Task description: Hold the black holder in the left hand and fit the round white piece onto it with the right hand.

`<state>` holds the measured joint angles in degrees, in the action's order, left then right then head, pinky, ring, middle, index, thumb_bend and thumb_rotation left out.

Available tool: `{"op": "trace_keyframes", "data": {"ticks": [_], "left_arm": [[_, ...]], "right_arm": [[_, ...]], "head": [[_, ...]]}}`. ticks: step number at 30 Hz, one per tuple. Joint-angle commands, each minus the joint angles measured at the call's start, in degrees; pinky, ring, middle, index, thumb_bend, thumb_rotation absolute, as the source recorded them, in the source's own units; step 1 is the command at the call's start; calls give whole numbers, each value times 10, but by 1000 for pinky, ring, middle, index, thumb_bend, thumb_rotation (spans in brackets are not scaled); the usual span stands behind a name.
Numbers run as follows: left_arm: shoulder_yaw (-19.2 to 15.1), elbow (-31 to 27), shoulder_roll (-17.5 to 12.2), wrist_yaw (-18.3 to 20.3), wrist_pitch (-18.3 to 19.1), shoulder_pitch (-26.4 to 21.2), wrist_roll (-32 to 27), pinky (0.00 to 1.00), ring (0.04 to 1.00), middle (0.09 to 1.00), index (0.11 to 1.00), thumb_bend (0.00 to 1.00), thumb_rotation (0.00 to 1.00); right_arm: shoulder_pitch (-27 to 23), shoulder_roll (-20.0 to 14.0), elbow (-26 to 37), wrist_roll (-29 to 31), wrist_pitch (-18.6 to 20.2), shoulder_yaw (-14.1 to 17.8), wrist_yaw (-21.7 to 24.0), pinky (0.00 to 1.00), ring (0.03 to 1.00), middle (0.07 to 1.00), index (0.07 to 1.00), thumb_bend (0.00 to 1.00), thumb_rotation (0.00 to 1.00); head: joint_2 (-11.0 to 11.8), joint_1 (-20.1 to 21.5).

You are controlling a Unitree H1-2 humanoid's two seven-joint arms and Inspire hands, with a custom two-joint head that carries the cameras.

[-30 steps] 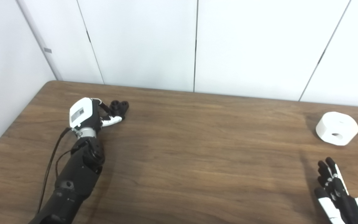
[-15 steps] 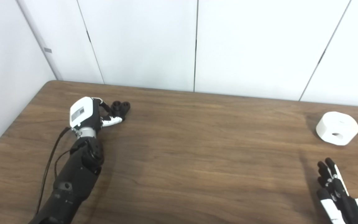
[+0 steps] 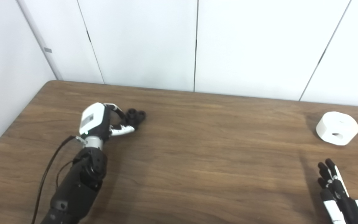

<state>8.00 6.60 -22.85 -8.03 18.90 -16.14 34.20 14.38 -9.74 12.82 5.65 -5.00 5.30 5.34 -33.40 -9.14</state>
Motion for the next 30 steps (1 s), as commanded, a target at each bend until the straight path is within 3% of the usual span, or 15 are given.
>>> {"op": "trace_keyframes", "data": {"ticks": [1,4,14,24,30], "left_arm": [[0,-35,-2,8,-10,-6,3,715,824,745,485,519,48],[7,-58,3,17,-23,6,7,701,810,745,484,519,47],[21,-106,17,50,-48,35,6,712,800,744,484,519,51],[66,-167,11,115,-80,72,27,729,806,749,485,517,51],[95,-198,19,135,-115,107,34,664,790,763,486,516,49]], "right_arm": [[10,11,-5,4,2,-4,-1,1000,991,963,987,654,831],[10,14,-2,0,5,-6,-4,1000,991,967,979,665,886],[13,14,18,-14,23,-14,-13,1000,1000,978,981,651,934],[15,24,54,-31,62,-28,-34,1000,1000,976,988,634,943],[16,36,73,-49,79,-41,-52,1000,998,967,978,633,935]], "head": [[0,0],[-1,5],[-23,30],[-48,64],[-60,96]]}}
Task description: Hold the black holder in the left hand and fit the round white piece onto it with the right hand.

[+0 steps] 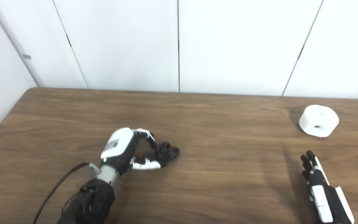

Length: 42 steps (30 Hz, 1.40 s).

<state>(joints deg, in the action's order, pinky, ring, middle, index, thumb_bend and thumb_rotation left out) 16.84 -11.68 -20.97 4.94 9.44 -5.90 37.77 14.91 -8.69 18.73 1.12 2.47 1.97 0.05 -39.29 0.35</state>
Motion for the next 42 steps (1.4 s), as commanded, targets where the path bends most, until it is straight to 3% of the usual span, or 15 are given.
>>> {"op": "trace_keyframes", "data": {"ticks": [1,9,15,20,31,42], "left_arm": [[10,-19,4,5,-28,12,-3,665,788,761,485,516,49],[42,-65,15,19,-64,66,14,687,809,777,486,514,51],[61,-86,24,38,-68,93,32,737,842,783,487,514,51],[76,-75,25,22,-109,114,59,815,841,776,487,514,54],[72,-47,43,8,-142,131,86,844,839,777,488,514,53],[62,-36,63,9,-136,139,87,856,852,782,488,513,54]], "right_arm": [[11,27,16,-3,5,-10,-1,1000,997,968,978,624,935],[8,31,31,-13,26,-26,-21,1000,997,963,969,625,937],[4,37,42,-9,46,-32,-29,1000,1000,962,967,625,968],[3,37,42,-11,42,-34,-34,1000,998,960,969,644,974],[3,30,49,-15,47,-31,-40,1000,987,946,962,634,993],[-7,23,75,4,62,-14,-43,1000,981,950,958,593,996]], "head": [[-4,8],[-20,31],[-31,44],[-34,52],[-47,53],[-47,59]]}}
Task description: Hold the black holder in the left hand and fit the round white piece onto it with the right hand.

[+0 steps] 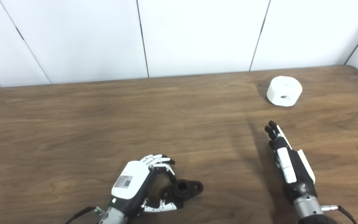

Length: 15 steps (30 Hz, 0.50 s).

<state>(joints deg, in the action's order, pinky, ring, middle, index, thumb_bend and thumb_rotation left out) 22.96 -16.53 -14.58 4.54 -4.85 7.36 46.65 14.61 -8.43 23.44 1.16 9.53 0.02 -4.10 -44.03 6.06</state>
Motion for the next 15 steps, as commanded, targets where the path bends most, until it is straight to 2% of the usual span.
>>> {"op": "trace_keyframes", "data": {"ticks": [1,5,10,12,15], "left_arm": [[0,12,1,14,8,6,-3,858,854,784,488,512,54],[-2,8,5,22,16,7,0,861,856,787,488,512,54],[-2,9,13,28,24,8,-2,848,854,786,488,513,53],[-4,9,14,31,28,8,-8,841,851,785,488,513,52],[-7,8,15,37,29,9,-22,809,858,792,488,513,51]], "right_arm": [[-5,19,31,6,-11,9,-1,1000,976,946,954,587,994],[-15,10,39,13,-13,22,1,1000,987,954,956,585,992],[-26,-7,47,-5,-4,33,4,1000,1000,958,949,598,982],[-34,-15,48,-10,-7,36,9,1000,1000,971,950,616,960],[-47,-22,59,-25,9,43,12,1000,1000,978,948,652,942]], "head": [[0,1],[1,2],[4,9],[4,15],[8,27]]}}
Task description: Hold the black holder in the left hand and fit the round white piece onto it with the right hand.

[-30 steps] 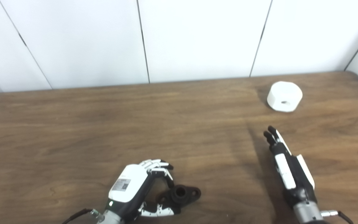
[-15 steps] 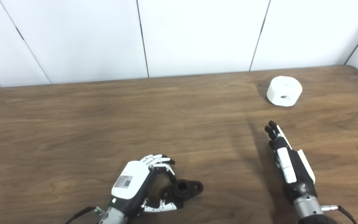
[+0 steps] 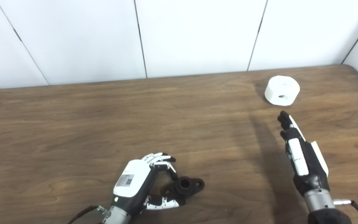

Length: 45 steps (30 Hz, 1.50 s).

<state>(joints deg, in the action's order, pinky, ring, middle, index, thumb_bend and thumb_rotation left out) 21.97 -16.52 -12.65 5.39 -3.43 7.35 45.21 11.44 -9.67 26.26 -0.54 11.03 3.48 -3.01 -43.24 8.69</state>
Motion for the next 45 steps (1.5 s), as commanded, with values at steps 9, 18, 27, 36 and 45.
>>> {"op": "trace_keyframes", "data": {"ticks": [9,18,27,36,45], "left_arm": [[-9,10,-14,28,8,12,-20,752,861,795,489,513,51],[-12,15,-23,35,15,7,-27,750,861,796,488,514,52],[-17,-3,-30,60,28,10,-26,763,879,810,489,513,52],[-20,-4,-24,64,28,11,-23,767,878,809,489,513,52],[-18,-7,-20,67,29,12,-20,770,876,809,489,513,52]], "right_arm": [[-81,-62,60,-131,44,9,18,1000,1000,983,961,586,917],[-156,-120,57,-236,108,11,53,930,953,956,935,578,740],[-228,-189,2,-261,143,19,111,1000,1000,984,916,731,584],[-303,-243,-124,-274,132,2,130,1000,1000,995,916,822,462],[-343,-274,-224,-282,114,-29,143,1000,1000,987,903,875,404]], "head": [[4,45],[10,75],[13,84],[8,84],[7,81]]}}
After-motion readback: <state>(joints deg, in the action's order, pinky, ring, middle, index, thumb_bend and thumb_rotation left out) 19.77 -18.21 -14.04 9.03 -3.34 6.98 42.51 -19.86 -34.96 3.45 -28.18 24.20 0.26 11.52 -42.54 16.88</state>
